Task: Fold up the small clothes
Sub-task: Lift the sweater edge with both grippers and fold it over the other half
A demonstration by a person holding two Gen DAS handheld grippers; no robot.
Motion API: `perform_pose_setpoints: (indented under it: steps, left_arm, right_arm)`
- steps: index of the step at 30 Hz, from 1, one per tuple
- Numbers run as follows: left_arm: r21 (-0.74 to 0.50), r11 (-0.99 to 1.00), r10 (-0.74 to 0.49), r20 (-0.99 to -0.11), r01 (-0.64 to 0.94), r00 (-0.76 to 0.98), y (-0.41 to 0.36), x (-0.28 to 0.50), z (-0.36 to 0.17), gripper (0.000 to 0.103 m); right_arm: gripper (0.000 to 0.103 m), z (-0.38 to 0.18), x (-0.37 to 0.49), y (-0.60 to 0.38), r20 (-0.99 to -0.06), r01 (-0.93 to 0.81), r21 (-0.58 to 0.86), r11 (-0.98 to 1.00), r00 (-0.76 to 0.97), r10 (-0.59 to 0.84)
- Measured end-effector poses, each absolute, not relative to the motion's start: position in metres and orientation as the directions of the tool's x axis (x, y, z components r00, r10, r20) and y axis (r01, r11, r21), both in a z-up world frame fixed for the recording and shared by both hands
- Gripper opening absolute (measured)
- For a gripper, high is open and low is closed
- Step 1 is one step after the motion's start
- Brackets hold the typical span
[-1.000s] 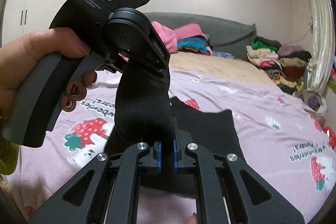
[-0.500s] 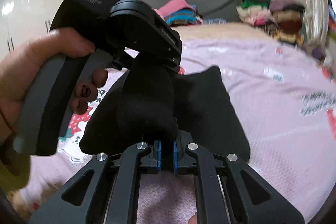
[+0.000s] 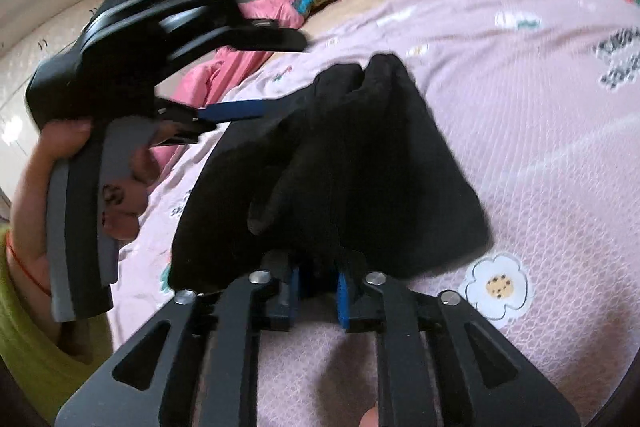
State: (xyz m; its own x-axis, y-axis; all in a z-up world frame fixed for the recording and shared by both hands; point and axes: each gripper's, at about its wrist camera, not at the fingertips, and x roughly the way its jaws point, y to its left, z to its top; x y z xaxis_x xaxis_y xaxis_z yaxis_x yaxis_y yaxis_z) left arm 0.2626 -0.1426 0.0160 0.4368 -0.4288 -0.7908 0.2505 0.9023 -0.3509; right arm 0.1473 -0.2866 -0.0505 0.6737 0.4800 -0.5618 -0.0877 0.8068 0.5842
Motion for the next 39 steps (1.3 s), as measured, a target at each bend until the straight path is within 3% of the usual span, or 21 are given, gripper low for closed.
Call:
perform_pose_setpoints:
  steps: [2, 3, 5, 10, 13, 16, 21, 22, 23, 24, 26, 32, 39]
  left_arm:
    - [-0.329, 0.916, -0.400, -0.785, 0.228, 0.472, -0.127, 0.258, 0.019, 0.076]
    - [-0.315, 0.926, -0.378, -0.779, 0.209, 0.499, -0.113, 0.253, 0.020, 0.076]
    - [-0.297, 0.938, -0.345, -0.772, 0.177, 0.534, -0.093, 0.245, 0.019, 0.076]
    - [-0.276, 0.953, -0.297, -0.785, 0.123, 0.544, -0.062, 0.231, 0.002, 0.076]
    - [-0.262, 0.957, -0.287, -0.797, 0.124, 0.531, -0.057, 0.224, -0.009, 0.076]
    - [-0.253, 0.957, -0.288, -0.801, 0.139, 0.524, -0.058, 0.219, -0.015, 0.076]
    - [-0.219, 0.963, -0.270, -0.804, 0.158, 0.530, -0.060, 0.213, -0.014, 0.076]
    - [-0.215, 0.963, -0.268, -0.804, 0.162, 0.530, -0.061, 0.214, -0.014, 0.076]
    - [-0.209, 0.964, -0.265, -0.805, 0.164, 0.530, -0.062, 0.214, -0.014, 0.076]
    - [-0.204, 0.965, -0.263, -0.807, 0.167, 0.529, -0.063, 0.214, -0.014, 0.076]
    - [-0.198, 0.965, -0.259, -0.808, 0.171, 0.529, -0.063, 0.215, -0.013, 0.076]
    - [-0.222, 0.954, -0.295, -0.797, 0.200, 0.526, -0.067, 0.209, -0.008, 0.076]
    - [-0.229, 0.949, -0.309, -0.818, 0.218, 0.486, -0.079, 0.206, -0.022, 0.079]
  right_arm:
    - [0.039, -0.050, 0.150, -0.291, -0.567, -0.089, 0.607, 0.789, 0.648, 0.509]
    - [0.041, -0.048, 0.150, -0.293, -0.561, -0.095, 0.619, 0.780, 0.641, 0.523]
    - [0.070, -0.043, 0.154, -0.297, -0.550, -0.114, 0.638, 0.762, 0.625, 0.554]
    - [0.076, -0.033, 0.186, -0.310, -0.530, -0.122, 0.682, 0.721, 0.598, 0.602]
    - [0.077, -0.033, 0.218, -0.315, -0.568, -0.093, 0.679, 0.728, 0.562, 0.601]
    - [0.077, -0.031, 0.244, -0.315, -0.584, -0.082, 0.686, 0.723, 0.531, 0.614]
    - [0.059, -0.027, 0.273, -0.294, -0.673, -0.122, 0.589, 0.799, 0.474, 0.569]
    - [0.052, -0.027, 0.278, -0.288, -0.698, -0.131, 0.556, 0.821, 0.463, 0.547]
    - [0.034, -0.027, 0.279, -0.283, -0.710, -0.150, 0.528, 0.836, 0.461, 0.532]
    - [0.023, -0.025, 0.282, -0.279, -0.715, -0.172, 0.508, 0.844, 0.462, 0.525]
    - [0.018, -0.019, 0.282, -0.273, -0.721, -0.215, 0.457, 0.863, 0.478, 0.501]
    - [0.017, 0.019, 0.270, -0.287, -0.637, -0.334, 0.376, 0.864, 0.584, 0.503]
    - [0.022, -0.035, 0.283, -0.313, -0.704, -0.212, 0.433, 0.876, 0.527, 0.476]
